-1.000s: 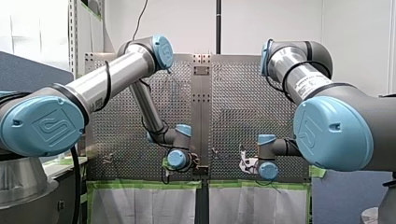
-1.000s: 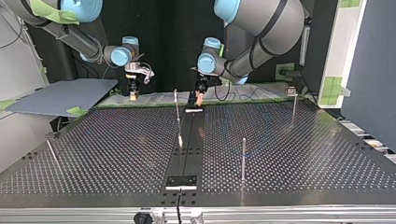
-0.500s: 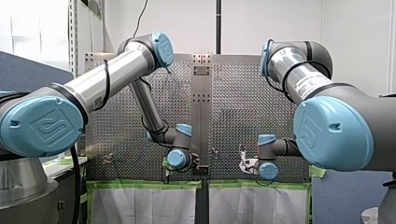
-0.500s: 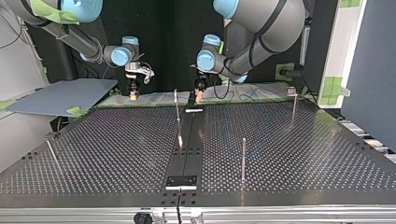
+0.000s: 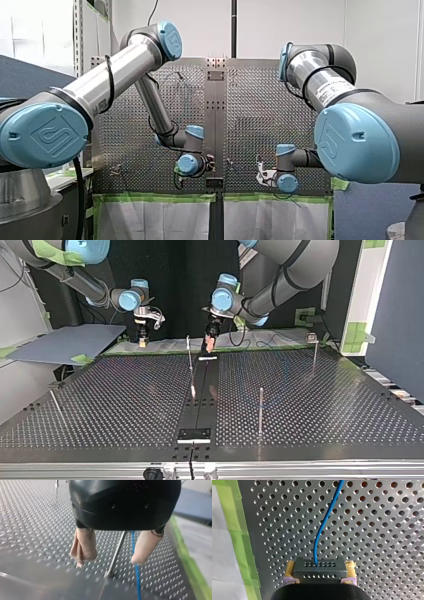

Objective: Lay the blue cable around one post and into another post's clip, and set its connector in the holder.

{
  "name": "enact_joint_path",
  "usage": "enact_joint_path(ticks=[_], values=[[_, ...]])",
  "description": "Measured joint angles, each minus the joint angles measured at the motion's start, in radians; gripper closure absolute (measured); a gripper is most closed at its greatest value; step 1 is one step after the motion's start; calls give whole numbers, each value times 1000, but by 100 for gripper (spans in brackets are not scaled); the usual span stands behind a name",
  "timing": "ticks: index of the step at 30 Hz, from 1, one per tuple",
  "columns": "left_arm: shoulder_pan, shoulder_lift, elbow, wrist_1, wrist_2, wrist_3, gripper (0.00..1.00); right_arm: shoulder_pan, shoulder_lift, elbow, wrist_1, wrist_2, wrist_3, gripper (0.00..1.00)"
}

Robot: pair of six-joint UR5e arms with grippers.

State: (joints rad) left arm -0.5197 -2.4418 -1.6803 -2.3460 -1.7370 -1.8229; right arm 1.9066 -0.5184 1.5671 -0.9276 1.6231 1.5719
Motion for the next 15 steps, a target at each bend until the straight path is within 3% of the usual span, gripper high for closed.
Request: enact_joint_path(ticks=[6, 15], values=[[-8, 0, -2, -47, 51, 17, 0, 0, 0, 0, -3, -2, 3, 100], [-20, 9, -2, -61, 58, 20, 0, 0, 2, 0, -7, -9, 5, 100]])
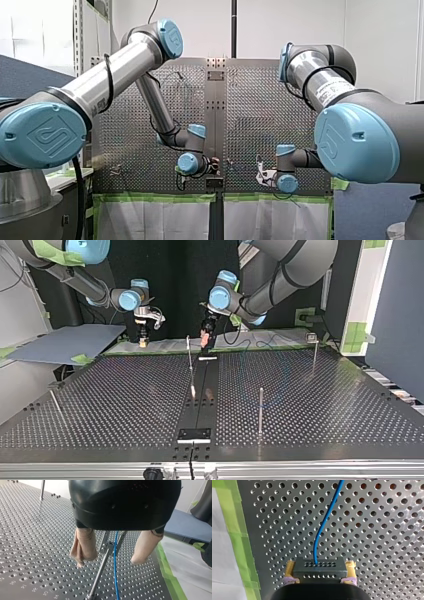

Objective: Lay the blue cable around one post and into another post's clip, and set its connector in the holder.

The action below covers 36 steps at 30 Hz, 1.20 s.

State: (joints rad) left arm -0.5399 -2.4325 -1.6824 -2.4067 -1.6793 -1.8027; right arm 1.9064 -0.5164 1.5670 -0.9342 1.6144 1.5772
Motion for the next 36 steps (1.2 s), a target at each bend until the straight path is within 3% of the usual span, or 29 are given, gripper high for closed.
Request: enact_joint_path(ticks=[14, 36], values=[[-3, 1, 0, -3, -4, -1, 0, -5, 1, 0, -1, -3, 4, 100], [-9, 13, 0, -3, 54, 34, 0, -8, 5, 0, -3, -10, 10, 100]])
